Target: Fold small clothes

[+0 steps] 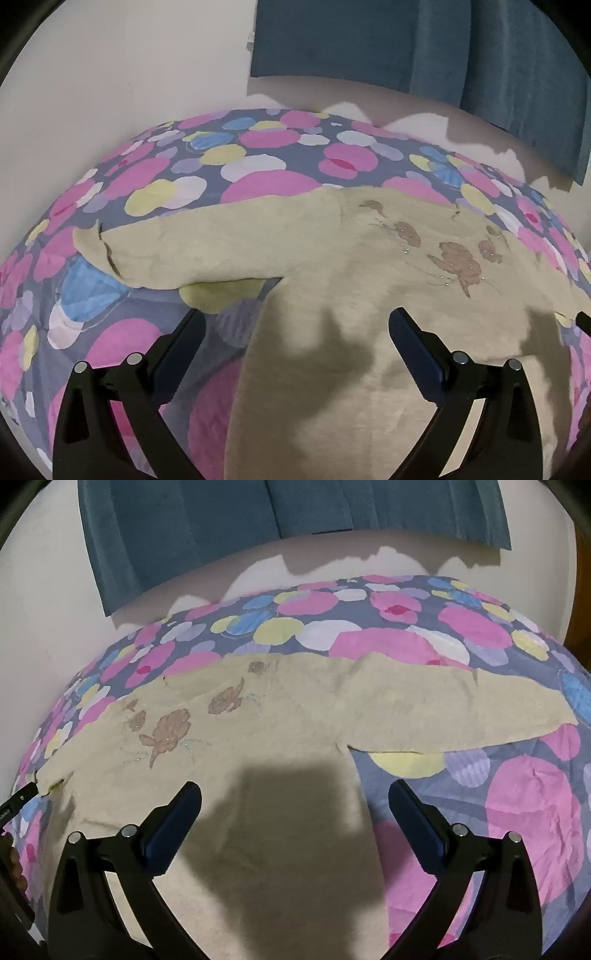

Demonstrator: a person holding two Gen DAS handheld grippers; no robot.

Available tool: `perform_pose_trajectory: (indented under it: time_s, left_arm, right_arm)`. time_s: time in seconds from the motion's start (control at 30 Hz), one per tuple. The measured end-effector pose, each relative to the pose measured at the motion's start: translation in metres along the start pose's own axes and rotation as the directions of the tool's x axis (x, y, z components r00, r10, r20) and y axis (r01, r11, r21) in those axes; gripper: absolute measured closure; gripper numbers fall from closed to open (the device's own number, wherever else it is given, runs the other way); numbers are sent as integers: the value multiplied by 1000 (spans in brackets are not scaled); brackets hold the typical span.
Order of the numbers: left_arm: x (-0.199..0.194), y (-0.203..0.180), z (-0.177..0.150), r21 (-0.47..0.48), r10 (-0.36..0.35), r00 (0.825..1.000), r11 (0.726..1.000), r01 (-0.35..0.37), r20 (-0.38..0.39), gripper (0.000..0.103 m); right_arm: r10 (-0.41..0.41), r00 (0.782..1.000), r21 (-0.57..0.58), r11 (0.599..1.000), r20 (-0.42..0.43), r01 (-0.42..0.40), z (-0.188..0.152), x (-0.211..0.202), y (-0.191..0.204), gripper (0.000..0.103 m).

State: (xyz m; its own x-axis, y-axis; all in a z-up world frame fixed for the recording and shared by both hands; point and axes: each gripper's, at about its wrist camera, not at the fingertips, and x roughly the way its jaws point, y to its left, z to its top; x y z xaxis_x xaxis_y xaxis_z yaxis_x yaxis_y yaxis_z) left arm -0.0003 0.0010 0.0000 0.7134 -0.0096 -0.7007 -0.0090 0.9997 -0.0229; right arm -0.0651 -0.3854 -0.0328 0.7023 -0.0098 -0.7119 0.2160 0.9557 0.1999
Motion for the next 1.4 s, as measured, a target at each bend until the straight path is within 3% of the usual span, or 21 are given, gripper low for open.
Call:
perform_pose_trajectory:
  time_s: [0.63, 1.4]
  left_arm:
    - [4, -13, -9, 20, -9, 999, 1000, 10, -52, 4]
    - [4, -15, -11, 20, -6, 999, 1000, 7, -51, 4]
  right_arm:
    - [14, 1000, -2, 1000, -19, -14, -5, 0, 18, 2]
    - [21, 999, -14, 1000, -36, -21, -10, 5, 26, 2]
